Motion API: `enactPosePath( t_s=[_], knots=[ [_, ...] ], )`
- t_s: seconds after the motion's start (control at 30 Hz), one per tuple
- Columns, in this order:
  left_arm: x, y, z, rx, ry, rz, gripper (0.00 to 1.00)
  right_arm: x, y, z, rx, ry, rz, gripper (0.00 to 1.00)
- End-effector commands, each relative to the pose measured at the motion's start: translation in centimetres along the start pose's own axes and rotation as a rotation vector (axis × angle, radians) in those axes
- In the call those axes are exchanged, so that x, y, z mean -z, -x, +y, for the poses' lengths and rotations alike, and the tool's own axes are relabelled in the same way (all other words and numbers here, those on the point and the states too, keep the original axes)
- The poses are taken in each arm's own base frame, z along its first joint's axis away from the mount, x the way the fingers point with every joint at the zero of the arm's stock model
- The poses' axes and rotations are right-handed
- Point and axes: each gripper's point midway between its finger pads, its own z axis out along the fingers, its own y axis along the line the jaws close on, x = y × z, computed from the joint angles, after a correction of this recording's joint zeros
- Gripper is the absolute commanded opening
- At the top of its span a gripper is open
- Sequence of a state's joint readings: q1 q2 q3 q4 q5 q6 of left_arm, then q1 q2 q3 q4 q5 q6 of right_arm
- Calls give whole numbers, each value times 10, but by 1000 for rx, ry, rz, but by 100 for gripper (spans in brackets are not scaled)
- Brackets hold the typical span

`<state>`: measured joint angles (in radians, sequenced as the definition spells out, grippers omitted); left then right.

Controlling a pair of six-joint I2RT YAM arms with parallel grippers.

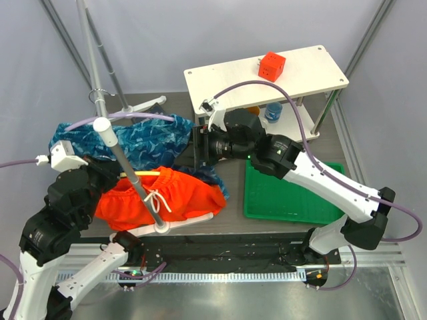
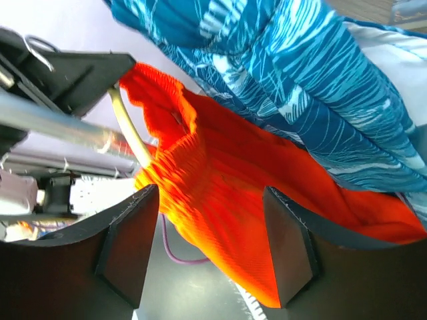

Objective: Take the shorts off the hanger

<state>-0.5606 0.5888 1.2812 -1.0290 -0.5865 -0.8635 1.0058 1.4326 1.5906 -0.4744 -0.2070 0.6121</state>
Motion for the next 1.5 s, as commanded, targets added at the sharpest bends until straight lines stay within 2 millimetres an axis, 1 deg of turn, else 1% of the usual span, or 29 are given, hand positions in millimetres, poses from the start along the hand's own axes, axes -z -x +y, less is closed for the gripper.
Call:
enactPosePath(
  t_s=[0.0,0.07,0.1,0.13,0.2,0.23,0.33,0.4,0.43,0.47,0.53,0.7,0.8,0.83,0.9,0.93,0.97,1.03,1.13,1.17,1.3,1.37,1.47],
  knots=[
    [-8,16,-12,-27,-9,-59,0,5,29,5,-80,-69,-77,69],
    [-11,15,-12,-37,-3,-64,0,5,34,3,-62,-92,-73,69],
    [-13,15,-11,-55,1,-70,0,3,32,5,-49,-81,-62,69],
    [-17,10,-9,-67,10,-63,0,3,34,7,-35,-74,-61,69],
    [-20,9,-9,-70,17,-66,0,-7,28,2,-5,-83,-28,69],
    [-21,8,-9,-73,18,-61,0,-6,29,4,6,-84,-13,68],
    [-25,2,-7,-89,37,-42,0,-16,15,0,71,-110,29,68],
    [-24,1,-6,-66,38,-40,0,-19,11,2,71,-99,50,66],
    [-23,1,-6,-59,33,-41,0,-24,7,1,72,-97,66,64],
    [-24,1,-6,-50,31,-45,0,-26,2,4,85,-92,76,64],
    [-25,-2,-6,-34,29,-45,0,-34,-6,2,97,-97,99,63],
    [-27,-8,-10,-35,16,-17,0,-38,-10,16,110,-60,119,60],
    [-26,-7,-13,-31,7,-15,0,-41,-16,22,107,-38,142,56],
    [-26,-6,-13,-35,7,-17,0,-42,-18,23,106,-35,148,53],
    [-25,-2,-13,-36,5,-31,0,-42,-23,24,111,-33,159,51],
    [-25,-2,-12,-41,7,-32,0,-42,-25,25,119,-31,164,47],
    [-25,0,-11,-42,14,-38,0,-41,-26,25,118,-33,170,45],
    [-24,0,-11,-42,15,-35,0,-38,-26,26,108,-34,169,45],
    [-22,0,-12,-35,6,-33,0,-34,-30,24,97,-36,173,45],
    [-22,0,-11,-33,9,-32,0,-36,-35,20,93,-42,179,45],
    [-20,2,-12,-4,1,-40,0,-38,-38,19,81,-39,175,41],
    [-19,2,-11,-1,2,-45,0,-40,-37,18,82,-39,173,36],
    [-18,3,-10,23,5,-50,0,-37,-35,23,71,-29,167,23]
  ],
)
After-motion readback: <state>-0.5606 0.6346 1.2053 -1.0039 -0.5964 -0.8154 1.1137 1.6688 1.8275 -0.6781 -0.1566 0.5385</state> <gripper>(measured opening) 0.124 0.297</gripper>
